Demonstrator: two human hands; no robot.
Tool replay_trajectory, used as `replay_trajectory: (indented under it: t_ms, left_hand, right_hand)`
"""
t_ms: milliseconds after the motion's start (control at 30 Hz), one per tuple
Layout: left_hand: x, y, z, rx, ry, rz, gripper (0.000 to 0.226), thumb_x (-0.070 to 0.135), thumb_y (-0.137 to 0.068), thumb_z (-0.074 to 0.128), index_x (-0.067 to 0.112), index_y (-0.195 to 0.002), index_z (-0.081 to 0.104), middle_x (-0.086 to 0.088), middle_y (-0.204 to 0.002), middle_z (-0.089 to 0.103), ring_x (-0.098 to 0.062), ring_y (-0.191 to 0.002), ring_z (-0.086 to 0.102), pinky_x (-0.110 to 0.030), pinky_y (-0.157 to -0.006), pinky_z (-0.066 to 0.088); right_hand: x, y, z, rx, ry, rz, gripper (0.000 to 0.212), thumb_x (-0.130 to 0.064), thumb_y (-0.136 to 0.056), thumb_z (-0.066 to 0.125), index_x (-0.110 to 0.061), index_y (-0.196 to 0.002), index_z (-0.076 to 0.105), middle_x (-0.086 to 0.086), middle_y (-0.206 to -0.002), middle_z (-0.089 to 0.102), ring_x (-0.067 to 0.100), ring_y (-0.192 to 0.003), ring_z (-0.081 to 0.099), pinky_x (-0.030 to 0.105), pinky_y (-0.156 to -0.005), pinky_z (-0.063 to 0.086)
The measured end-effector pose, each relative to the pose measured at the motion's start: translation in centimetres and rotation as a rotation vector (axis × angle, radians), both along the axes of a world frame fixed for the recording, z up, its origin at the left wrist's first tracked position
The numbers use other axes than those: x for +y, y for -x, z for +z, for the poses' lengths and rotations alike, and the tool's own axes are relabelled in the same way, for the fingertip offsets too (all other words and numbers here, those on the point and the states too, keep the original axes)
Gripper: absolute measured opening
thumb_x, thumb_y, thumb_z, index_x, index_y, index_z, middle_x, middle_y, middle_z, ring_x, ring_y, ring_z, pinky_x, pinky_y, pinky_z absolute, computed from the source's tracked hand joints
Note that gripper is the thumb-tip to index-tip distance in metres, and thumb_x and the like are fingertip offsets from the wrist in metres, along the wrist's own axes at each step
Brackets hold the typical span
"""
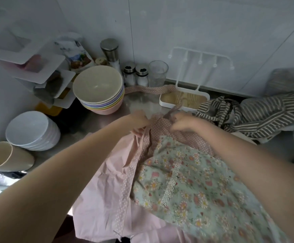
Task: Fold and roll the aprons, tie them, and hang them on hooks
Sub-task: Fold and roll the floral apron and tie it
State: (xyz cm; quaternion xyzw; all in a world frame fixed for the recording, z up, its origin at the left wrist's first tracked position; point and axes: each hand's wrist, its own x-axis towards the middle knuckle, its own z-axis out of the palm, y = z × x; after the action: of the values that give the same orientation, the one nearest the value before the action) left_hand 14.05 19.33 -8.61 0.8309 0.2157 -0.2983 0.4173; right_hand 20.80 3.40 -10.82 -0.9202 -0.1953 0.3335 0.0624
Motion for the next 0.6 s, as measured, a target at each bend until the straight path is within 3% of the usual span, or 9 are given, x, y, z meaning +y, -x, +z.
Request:
replay_trajectory:
  t_ms: [67, 100, 167, 200, 333, 367, 433, 533, 600]
  left_hand:
    - [0.5, 1.2, -0.3, 0.12, 0.078, -0.034, 0.019, 0.017, -0.095, 0.052, 0.0, -0.103, 0.052, -0.014, -0.092, 0.061, -0.024, -0.076, 0.061, -0.032, -0.066, 0.055]
    - [0.6, 1.8, -0.4, 0.164, 0.108, -0.056, 0.026, 0.017, -0.095, 0.051, -0.002, -0.113, 0.052, -0.017, -0.106, 0.062, -0.026, -0.086, 0.061, -0.034, -0.072, 0.055]
    - [0.9, 2.8, -0.9, 0.241, 0.158, -0.089, 0.034, 0.022, -0.096, 0.05, 0.0, -0.122, 0.052, -0.016, -0.121, 0.059, -0.021, -0.095, 0.057, -0.032, -0.079, 0.05]
    - [0.8, 3.2, -1.0, 0.263, 0.181, -0.103, 0.034, 0.025, -0.096, 0.05, 0.003, -0.122, 0.054, -0.012, -0.12, 0.059, -0.018, -0.095, 0.055, -0.031, -0.08, 0.049]
    - [1.3, 3.5, -0.7, 0.338, 0.292, -0.081, 0.03, 0.036, -0.091, 0.056, 0.014, -0.111, 0.052, 0.004, -0.113, 0.054, -0.013, -0.105, 0.051, -0.032, -0.089, 0.046]
    - [1.3, 3.6, -0.6, 0.347, 0.314, -0.067, 0.036, 0.038, -0.09, 0.057, 0.015, -0.116, 0.05, 0.007, -0.122, 0.052, -0.012, -0.113, 0.049, -0.033, -0.096, 0.043]
    - [1.5, 3.8, -0.5, 0.367, 0.347, -0.047, 0.056, 0.038, -0.089, 0.058, 0.019, -0.138, 0.039, 0.006, -0.145, 0.039, -0.016, -0.132, 0.038, -0.036, -0.11, 0.032]
    - [1.9, 4.6, 0.0, 0.427, 0.303, -0.112, 0.069, 0.03, -0.093, 0.053, 0.017, -0.149, 0.016, 0.005, -0.157, 0.012, -0.017, -0.145, 0.011, -0.035, -0.115, 0.016]
    - [2.7, 5.6, -0.1, 0.506, 0.273, -0.172, 0.076, 0.028, -0.091, 0.056, 0.016, -0.15, 0.011, 0.004, -0.158, 0.006, -0.017, -0.145, 0.006, -0.037, -0.117, 0.011]
  right_hand:
    - [1.2, 0.7, 0.5, 0.094, -0.11, -0.08, 0.069, -0.034, -0.08, 0.071, -0.01, -0.138, 0.042, 0.009, -0.138, 0.046, 0.025, -0.12, 0.049, 0.032, -0.098, 0.044]
    - [1.8, 1.1, 0.8, 0.119, -0.115, -0.069, 0.07, -0.032, -0.08, 0.072, -0.008, -0.138, 0.041, 0.01, -0.135, 0.048, 0.025, -0.115, 0.052, 0.029, -0.093, 0.045]
    - [2.7, 1.7, 1.3, 0.155, -0.073, -0.016, 0.059, -0.023, -0.082, 0.071, -0.003, -0.131, 0.045, 0.011, -0.102, 0.056, 0.02, -0.079, 0.056, 0.026, -0.064, 0.045]
    - [2.8, 1.7, 1.8, 0.199, -0.065, 0.002, 0.05, -0.019, -0.083, 0.07, -0.001, -0.124, 0.047, 0.009, -0.086, 0.052, 0.016, -0.065, 0.048, 0.024, -0.052, 0.038]
    - [2.6, -0.6, 3.9, 0.339, -0.348, -0.228, 0.012, -0.003, -0.089, 0.058, -0.006, -0.1, 0.053, 0.009, -0.067, 0.048, 0.008, -0.041, 0.045, 0.014, -0.032, 0.032]
    - [2.7, -1.2, 4.1, 0.308, -0.422, -0.299, 0.011, 0.0, -0.091, 0.054, -0.004, -0.101, 0.053, 0.013, -0.069, 0.053, 0.01, -0.04, 0.052, 0.015, -0.033, 0.04]
    - [3.2, -2.0, 3.2, 0.214, -0.468, -0.39, 0.02, -0.002, -0.094, 0.048, 0.001, -0.114, 0.051, 0.023, -0.086, 0.061, 0.025, -0.058, 0.067, 0.03, -0.051, 0.058]
    - [4.0, -0.7, 0.9, 0.094, -0.35, -0.362, 0.033, -0.001, -0.095, 0.04, 0.003, -0.128, 0.044, 0.019, -0.107, 0.056, 0.038, -0.092, 0.067, 0.043, -0.082, 0.056]
    - [4.3, 1.0, -0.8, 0.075, -0.239, -0.223, 0.029, -0.003, -0.095, 0.038, 0.003, -0.121, 0.048, 0.021, -0.113, 0.056, 0.035, -0.1, 0.062, 0.039, -0.084, 0.053]
